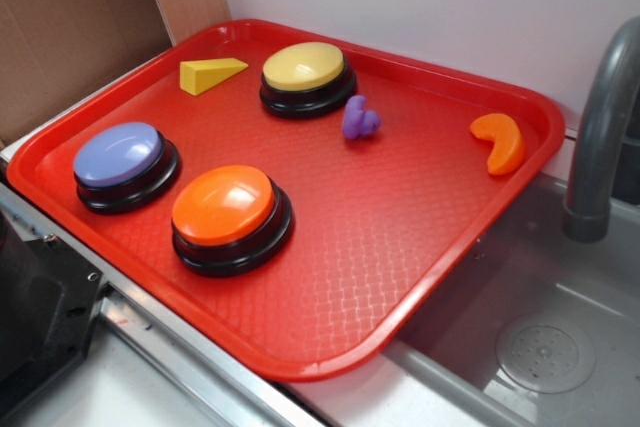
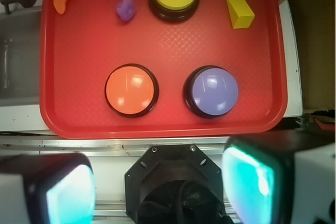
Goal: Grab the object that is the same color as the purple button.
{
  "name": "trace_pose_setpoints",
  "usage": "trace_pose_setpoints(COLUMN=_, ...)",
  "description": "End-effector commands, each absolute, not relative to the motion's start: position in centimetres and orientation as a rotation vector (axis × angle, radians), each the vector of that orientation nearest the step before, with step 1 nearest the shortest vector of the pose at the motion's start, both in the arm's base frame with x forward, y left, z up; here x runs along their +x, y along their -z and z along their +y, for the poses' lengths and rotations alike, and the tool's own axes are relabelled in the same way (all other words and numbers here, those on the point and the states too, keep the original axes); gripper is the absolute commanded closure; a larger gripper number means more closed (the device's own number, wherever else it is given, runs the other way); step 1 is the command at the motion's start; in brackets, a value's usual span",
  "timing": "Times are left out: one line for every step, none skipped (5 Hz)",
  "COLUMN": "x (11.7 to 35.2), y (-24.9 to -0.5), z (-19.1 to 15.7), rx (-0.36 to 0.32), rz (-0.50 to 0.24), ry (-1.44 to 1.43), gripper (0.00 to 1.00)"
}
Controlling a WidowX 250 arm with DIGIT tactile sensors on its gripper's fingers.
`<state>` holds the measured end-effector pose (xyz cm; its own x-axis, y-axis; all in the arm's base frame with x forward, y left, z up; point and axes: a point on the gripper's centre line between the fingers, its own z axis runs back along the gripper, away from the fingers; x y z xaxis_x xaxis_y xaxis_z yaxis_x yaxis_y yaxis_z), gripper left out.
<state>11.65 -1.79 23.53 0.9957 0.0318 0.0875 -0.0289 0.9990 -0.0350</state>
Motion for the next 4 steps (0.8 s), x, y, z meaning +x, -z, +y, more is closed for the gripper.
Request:
trace_pose_setpoints(x=11.7, y=-23.5, z=-1.8, rx=-0.034, rz=-0.088, ry=-0.030, gripper=0.00)
trace_pose_setpoints(x=14.8, y=-22.2, z=-2.6, rx=-0.034, rz=-0.072, ry=-0.057, gripper=0.00)
trace_pose_setpoints(x=17.6, y=-20.9, z=-3.7, rx=-0.026, rz=-0.051, ry=-0.062, gripper=0.00)
trace_pose_setpoints(x=21.5, y=-18.2, z=-5.0, rx=-0.116, rz=-0.062, ry=-0.098, gripper=0.00)
